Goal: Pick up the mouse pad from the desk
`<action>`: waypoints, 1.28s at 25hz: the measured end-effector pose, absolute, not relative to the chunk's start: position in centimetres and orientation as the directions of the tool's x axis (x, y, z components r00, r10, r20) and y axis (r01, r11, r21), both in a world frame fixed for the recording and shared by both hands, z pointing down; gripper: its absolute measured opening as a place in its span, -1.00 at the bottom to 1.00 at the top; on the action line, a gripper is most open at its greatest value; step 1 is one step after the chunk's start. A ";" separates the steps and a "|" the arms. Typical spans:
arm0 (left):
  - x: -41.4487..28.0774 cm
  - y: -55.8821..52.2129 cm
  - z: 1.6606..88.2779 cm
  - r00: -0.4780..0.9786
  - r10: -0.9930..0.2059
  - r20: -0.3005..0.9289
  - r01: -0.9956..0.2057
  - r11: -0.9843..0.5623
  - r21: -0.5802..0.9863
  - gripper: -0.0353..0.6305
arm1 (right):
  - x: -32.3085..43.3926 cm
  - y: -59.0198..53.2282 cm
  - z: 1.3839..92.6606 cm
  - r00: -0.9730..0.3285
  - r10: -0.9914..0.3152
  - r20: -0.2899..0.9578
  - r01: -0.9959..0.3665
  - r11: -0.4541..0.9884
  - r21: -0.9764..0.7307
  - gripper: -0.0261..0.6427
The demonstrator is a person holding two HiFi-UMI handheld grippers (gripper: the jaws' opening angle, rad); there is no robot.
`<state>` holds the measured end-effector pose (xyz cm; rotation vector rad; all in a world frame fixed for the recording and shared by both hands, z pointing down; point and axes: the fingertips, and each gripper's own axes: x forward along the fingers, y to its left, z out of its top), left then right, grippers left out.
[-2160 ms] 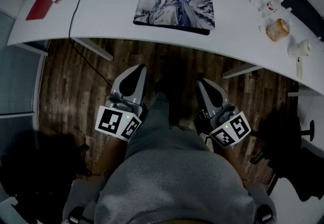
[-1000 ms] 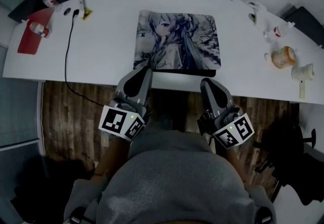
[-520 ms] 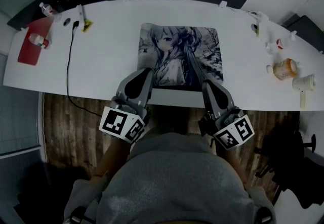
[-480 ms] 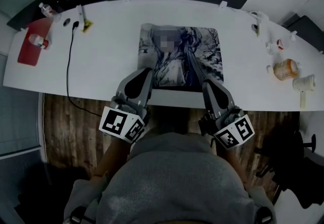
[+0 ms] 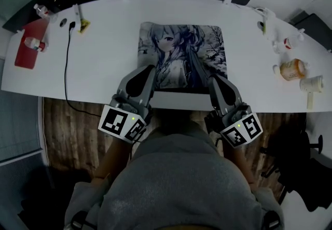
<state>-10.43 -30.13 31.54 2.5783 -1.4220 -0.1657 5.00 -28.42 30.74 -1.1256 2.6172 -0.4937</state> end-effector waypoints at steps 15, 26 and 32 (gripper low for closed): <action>-11.6 -28.9 34.8 0.585 -0.800 0.134 -0.811 -0.572 0.120 -0.61 | 8.1 -28.7 34.9 -0.788 -0.615 0.033 -0.601 0.756 -0.260 -0.68; -13.0 -26.6 42.1 0.626 -0.681 0.381 -0.707 -0.701 -0.091 -0.07 | 10.1 -26.8 43.2 -0.841 -0.432 0.326 -0.461 0.887 -0.013 -0.15; -13.9 -25.8 46.9 0.589 -0.636 0.498 -0.695 -0.714 -0.089 0.01 | 11.9 -27.5 48.5 -0.789 -0.383 0.481 -0.436 0.900 0.002 -0.06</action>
